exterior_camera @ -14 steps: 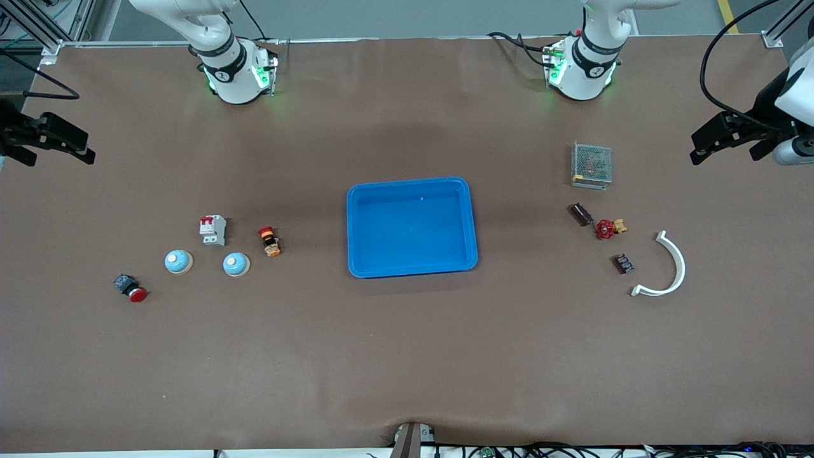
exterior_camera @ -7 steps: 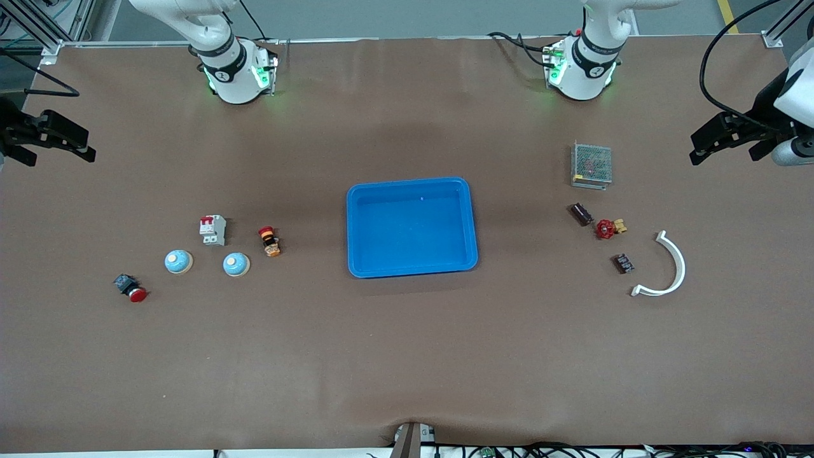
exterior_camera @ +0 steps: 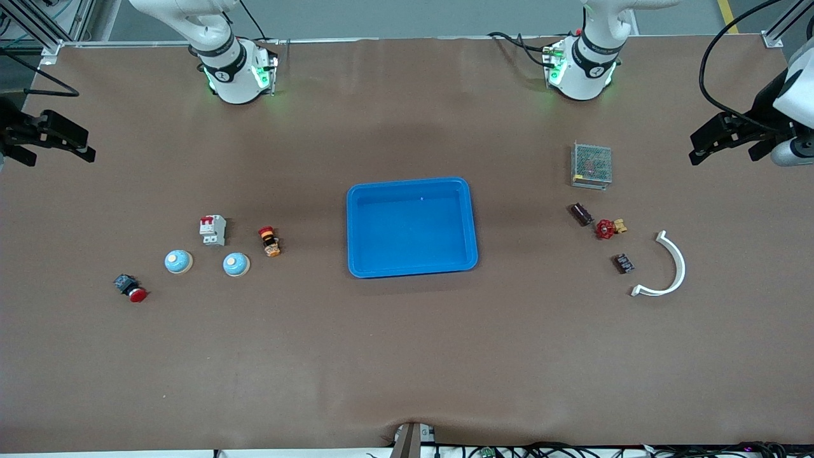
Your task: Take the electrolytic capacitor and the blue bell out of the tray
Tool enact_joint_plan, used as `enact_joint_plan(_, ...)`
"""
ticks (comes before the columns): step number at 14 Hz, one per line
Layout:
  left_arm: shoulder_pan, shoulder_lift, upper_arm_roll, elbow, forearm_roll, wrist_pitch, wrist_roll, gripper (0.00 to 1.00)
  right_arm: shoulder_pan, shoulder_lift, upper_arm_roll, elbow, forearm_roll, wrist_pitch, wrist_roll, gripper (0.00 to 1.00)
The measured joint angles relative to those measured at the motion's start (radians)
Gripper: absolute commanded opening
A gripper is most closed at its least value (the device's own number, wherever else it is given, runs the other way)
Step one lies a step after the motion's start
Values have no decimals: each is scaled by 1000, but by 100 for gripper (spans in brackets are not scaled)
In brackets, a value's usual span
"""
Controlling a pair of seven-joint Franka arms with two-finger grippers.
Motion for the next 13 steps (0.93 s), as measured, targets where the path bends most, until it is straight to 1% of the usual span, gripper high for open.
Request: enact_joint_plan(13, 1, 0, 2, 4, 0, 0, 33, 100, 0, 4, 0, 0, 0, 10, 1, 100)
